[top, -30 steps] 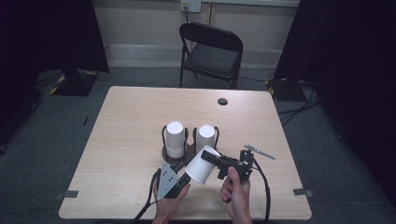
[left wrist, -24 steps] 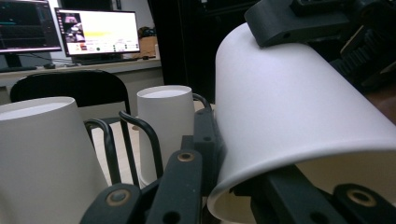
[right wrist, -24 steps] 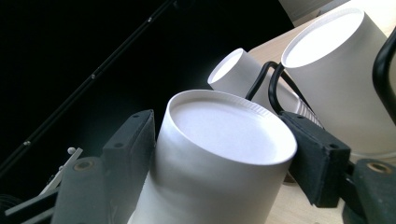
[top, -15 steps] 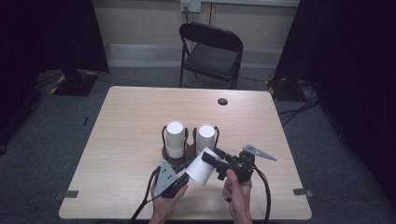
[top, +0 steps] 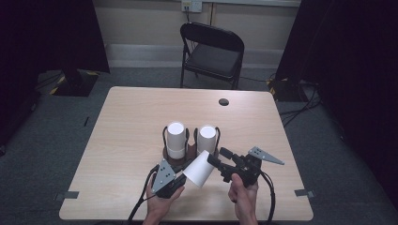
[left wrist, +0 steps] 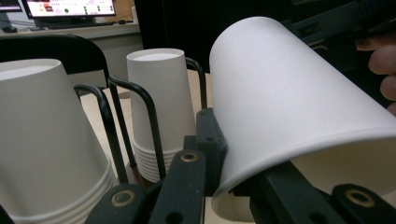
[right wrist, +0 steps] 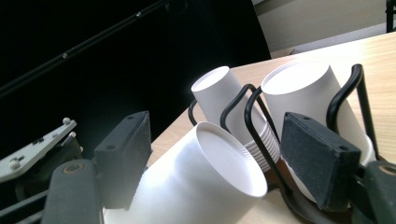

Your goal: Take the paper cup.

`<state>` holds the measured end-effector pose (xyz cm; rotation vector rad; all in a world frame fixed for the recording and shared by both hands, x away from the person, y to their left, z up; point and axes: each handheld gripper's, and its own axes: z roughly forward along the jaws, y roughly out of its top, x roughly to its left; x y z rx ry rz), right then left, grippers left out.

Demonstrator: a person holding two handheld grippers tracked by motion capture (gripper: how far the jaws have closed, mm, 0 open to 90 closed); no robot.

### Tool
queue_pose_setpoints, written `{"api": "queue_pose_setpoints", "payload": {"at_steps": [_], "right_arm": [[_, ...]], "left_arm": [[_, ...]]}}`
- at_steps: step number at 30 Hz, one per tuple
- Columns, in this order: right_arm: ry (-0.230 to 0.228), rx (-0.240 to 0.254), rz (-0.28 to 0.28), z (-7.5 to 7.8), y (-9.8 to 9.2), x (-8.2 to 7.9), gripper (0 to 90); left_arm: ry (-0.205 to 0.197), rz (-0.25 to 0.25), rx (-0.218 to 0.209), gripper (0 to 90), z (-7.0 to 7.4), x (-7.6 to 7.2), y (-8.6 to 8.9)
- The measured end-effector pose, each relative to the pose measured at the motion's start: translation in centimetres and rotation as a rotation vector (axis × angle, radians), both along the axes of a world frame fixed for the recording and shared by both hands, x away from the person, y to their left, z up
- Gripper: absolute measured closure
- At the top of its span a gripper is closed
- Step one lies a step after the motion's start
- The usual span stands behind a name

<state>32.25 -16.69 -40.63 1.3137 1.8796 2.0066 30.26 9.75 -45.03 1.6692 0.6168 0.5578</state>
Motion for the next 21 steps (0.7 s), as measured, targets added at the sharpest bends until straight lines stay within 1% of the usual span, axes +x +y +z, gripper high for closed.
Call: {"api": "queue_pose_setpoints", "payload": {"at_steps": [1,2,3,4,5,6,7,8,9,10,11,13,18,19,20,21], "right_arm": [[0.000,0.000,0.000,0.0,0.0,0.0,24.4],[-0.012,-0.015,-0.005,-0.1,-0.1,-0.1,24.4],[-0.017,-0.021,-0.007,-0.1,-0.1,-0.2,24.5],[-0.019,-0.025,-0.009,-0.2,-0.2,-0.3,24.5],[-0.025,-0.023,-0.006,-0.2,-0.2,-0.3,24.7],[-0.034,-0.026,-0.007,-0.2,-0.2,-0.4,24.7],[-0.034,-0.029,-0.011,-0.3,-0.3,-0.5,24.8],[-0.036,-0.033,-0.012,-0.3,-0.3,-0.5,25.1],[-0.040,-0.040,-0.010,-0.4,-0.3,-0.6,25.2],[-0.040,-0.048,-0.008,-0.4,-0.3,-0.6,25.2],[-0.040,-0.048,-0.008,-0.4,-0.3,-0.6,25.2],[-0.056,-0.069,-0.009,-0.5,-0.4,-0.9,25.8],[-0.074,-0.087,-0.009,-0.7,-0.6,-1.1,26.6],[-0.069,-0.090,-0.002,-0.7,-0.6,-1.2,26.6],[-0.087,-0.093,0.009,-0.8,-0.6,-1.3,27.2],[-0.091,-0.100,0.006,-0.8,-0.6,-1.3,27.2]], "left_arm": [[0.000,0.000,0.000,86.0,0.0,0.0,0.0],[0.007,-0.003,0.002,85.9,0.0,0.0,0.1],[0.019,-0.007,0.013,86.0,-0.1,0.0,0.2],[0.027,-0.009,0.011,86.0,-0.1,0.1,0.2],[0.033,-0.007,0.022,86.0,-0.1,0.1,0.2],[0.039,-0.001,0.024,86.0,-0.1,0.1,0.3],[0.039,-0.001,0.024,85.9,-0.1,0.1,0.3],[0.068,-0.019,0.026,85.9,0.0,0.3,0.6],[0.068,-0.019,0.026,85.8,0.0,0.3,0.6],[0.088,-0.017,0.039,85.7,0.1,0.4,0.8],[0.088,-0.017,0.039,85.7,0.1,0.4,0.8],[0.103,-0.015,0.049,85.8,0.4,0.6,1.2],[0.122,-0.011,0.053,85.8,0.6,0.8,1.5],[0.130,-0.014,0.070,85.8,0.6,0.9,1.6],[0.136,-0.021,0.093,85.8,0.7,0.9,1.6],[0.136,-0.021,0.093,85.8,0.7,0.9,1.6]]}}
